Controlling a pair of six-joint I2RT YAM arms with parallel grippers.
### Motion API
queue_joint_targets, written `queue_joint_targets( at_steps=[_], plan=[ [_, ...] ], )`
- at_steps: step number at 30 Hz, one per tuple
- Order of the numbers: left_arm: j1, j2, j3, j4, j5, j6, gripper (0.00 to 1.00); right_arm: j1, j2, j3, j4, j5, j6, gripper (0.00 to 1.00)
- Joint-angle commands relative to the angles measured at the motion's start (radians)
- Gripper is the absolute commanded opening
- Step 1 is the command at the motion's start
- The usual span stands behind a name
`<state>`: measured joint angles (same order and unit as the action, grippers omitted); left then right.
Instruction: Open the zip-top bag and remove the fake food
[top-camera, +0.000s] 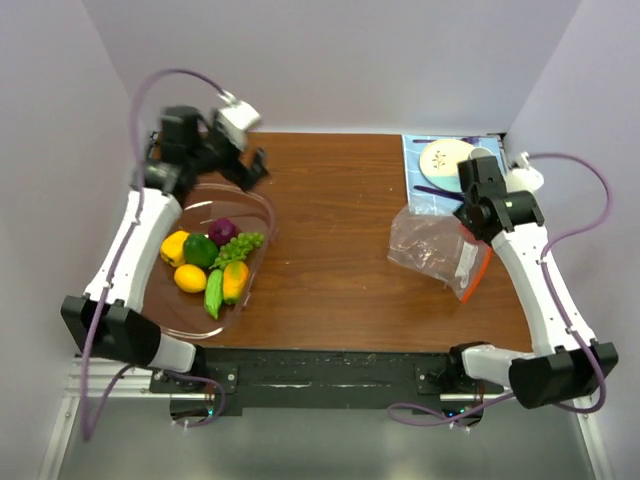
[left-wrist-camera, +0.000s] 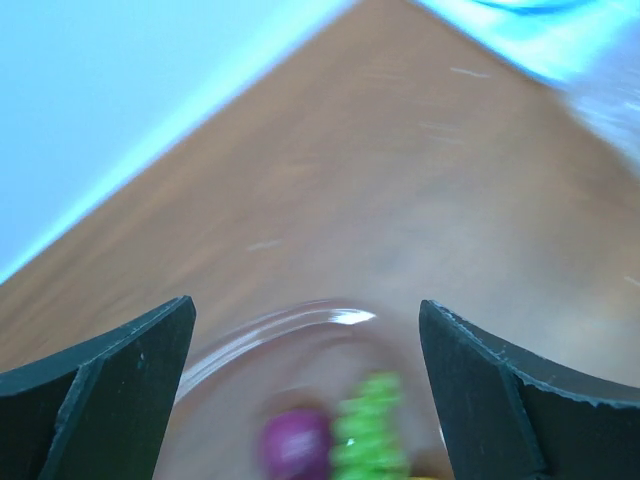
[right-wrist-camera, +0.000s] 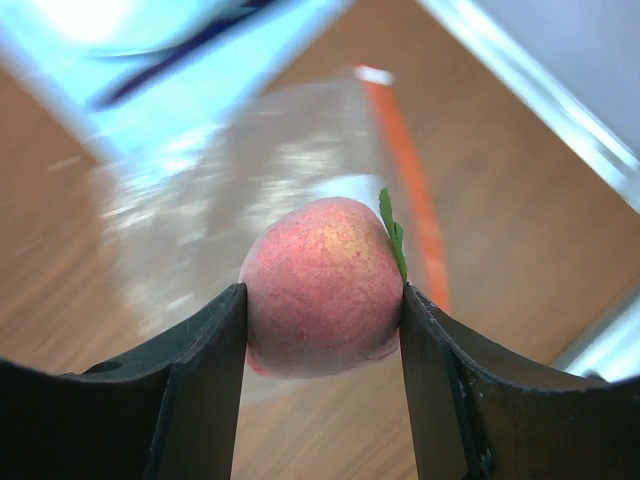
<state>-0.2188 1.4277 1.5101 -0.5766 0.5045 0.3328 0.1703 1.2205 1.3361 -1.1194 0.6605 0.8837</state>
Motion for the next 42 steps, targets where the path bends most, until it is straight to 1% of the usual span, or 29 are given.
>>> queue_joint_targets(
  at_steps=[1, 2, 3, 4, 5, 6, 7, 8, 9, 10, 12, 13, 14, 16, 17, 18, 20, 21, 23, 25, 28, 32, 33, 35, 36, 37, 39, 40, 42],
  plan=[
    [0.306, 0.072, 0.123, -0.015, 0.066, -0.060, 1.00, 0.220, 0.060, 0.226, 0.030, -0.059, -0.138, 0.00],
    [0.344, 0.077, 0.125, -0.020, 0.071, -0.045, 1.00, 0.259, 0.106, 0.257, 0.026, -0.073, -0.143, 0.00],
    [0.414, 0.077, 0.119, -0.022, 0.071, -0.022, 1.00, 0.294, 0.135, 0.287, 0.026, -0.087, -0.149, 0.00],
    [0.452, 0.073, 0.107, -0.026, 0.074, -0.014, 1.00, 0.364, 0.160, 0.338, 0.032, -0.108, -0.155, 0.00],
    [0.491, 0.073, 0.102, -0.032, 0.104, -0.006, 1.00, 0.403, 0.186, 0.368, 0.047, -0.116, -0.158, 0.00],
    [0.562, 0.076, 0.096, -0.043, 0.115, 0.015, 1.00, 0.440, 0.256, 0.399, 0.053, -0.127, -0.167, 0.00],
    [0.596, 0.077, 0.087, -0.063, 0.117, 0.026, 1.00, 0.513, 0.293, 0.472, 0.056, -0.133, -0.179, 0.00],
    [0.630, 0.082, 0.078, -0.069, 0.120, 0.034, 1.00, 0.547, 0.342, 0.513, 0.059, -0.153, -0.193, 0.00],
    [0.698, 0.083, 0.065, -0.068, 0.118, 0.047, 1.00, 0.579, 0.431, 0.556, 0.061, -0.168, -0.209, 0.00],
    [0.731, 0.082, 0.035, -0.059, 0.112, 0.052, 1.00, 0.637, 0.485, 0.649, 0.059, -0.176, -0.232, 0.00],
    [0.800, 0.076, 0.001, -0.039, 0.065, 0.078, 1.00, 0.688, 0.575, 0.753, 0.052, -0.193, -0.259, 0.00],
    [0.814, 0.068, -0.039, -0.010, 0.037, 0.089, 1.00, 0.725, 0.664, 0.858, 0.044, -0.200, -0.270, 0.00],
    [0.825, 0.044, -0.063, 0.018, -0.030, 0.095, 1.00, 0.741, 0.701, 0.906, 0.033, -0.217, -0.275, 0.00],
    [0.843, 0.002, -0.135, 0.099, -0.095, 0.126, 1.00, 0.771, 0.787, 1.019, 0.053, -0.249, -0.292, 0.00],
    [0.845, -0.006, -0.157, 0.121, -0.153, 0.141, 1.00, 0.778, 0.810, 1.043, 0.070, -0.281, -0.293, 0.00],
    [0.843, -0.013, -0.194, 0.150, -0.178, 0.170, 1.00, 0.784, 0.824, 1.055, 0.094, -0.355, -0.298, 0.00],
    [0.843, -0.015, -0.223, 0.172, -0.257, 0.199, 1.00, 0.790, 0.853, 1.048, 0.194, -0.438, -0.302, 0.00],
    [0.845, -0.015, -0.256, 0.196, -0.283, 0.231, 1.00, 0.798, 0.858, 1.033, 0.235, -0.506, -0.308, 0.00],
    [0.849, -0.009, -0.292, 0.213, -0.328, 0.271, 1.00, 0.804, 0.884, 0.980, 0.354, -0.591, -0.315, 0.00],
    [0.851, 0.000, -0.341, 0.204, -0.327, 0.291, 0.97, 0.810, 0.916, 0.957, 0.433, -0.703, -0.312, 0.00],
    [0.849, 0.005, -0.405, 0.210, -0.356, 0.321, 0.96, 0.825, 0.982, 0.965, 0.477, -0.765, -0.310, 0.00],
    [0.851, -0.010, -0.475, 0.251, -0.385, 0.360, 0.98, 0.837, 1.069, 0.991, 0.468, -0.776, -0.315, 0.00],
    [0.851, -0.012, -0.488, 0.251, -0.385, 0.365, 0.98, 0.837, 1.079, 0.992, 0.464, -0.779, -0.315, 0.04],
    [0.849, -0.009, -0.496, 0.245, -0.379, 0.374, 0.98, 0.837, 1.087, 0.986, 0.460, -0.783, -0.319, 0.18],
    [0.851, -0.009, -0.504, 0.242, -0.379, 0.373, 0.98, 0.837, 1.084, 0.983, 0.457, -0.785, -0.325, 0.35],
    [0.851, -0.006, -0.507, 0.241, -0.374, 0.376, 0.98, 0.837, 1.084, 0.982, 0.451, -0.782, -0.328, 0.44],
    [0.851, -0.001, -0.510, 0.216, -0.357, 0.383, 1.00, 0.837, 1.062, 0.986, 0.435, -0.765, -0.351, 0.58],
    [0.851, -0.003, -0.511, 0.207, -0.328, 0.384, 1.00, 0.837, 1.051, 0.985, 0.419, -0.753, -0.361, 0.75],
    [0.849, -0.009, -0.516, 0.172, -0.296, 0.384, 1.00, 0.836, 1.024, 0.979, 0.397, -0.707, -0.400, 0.92]
  ],
)
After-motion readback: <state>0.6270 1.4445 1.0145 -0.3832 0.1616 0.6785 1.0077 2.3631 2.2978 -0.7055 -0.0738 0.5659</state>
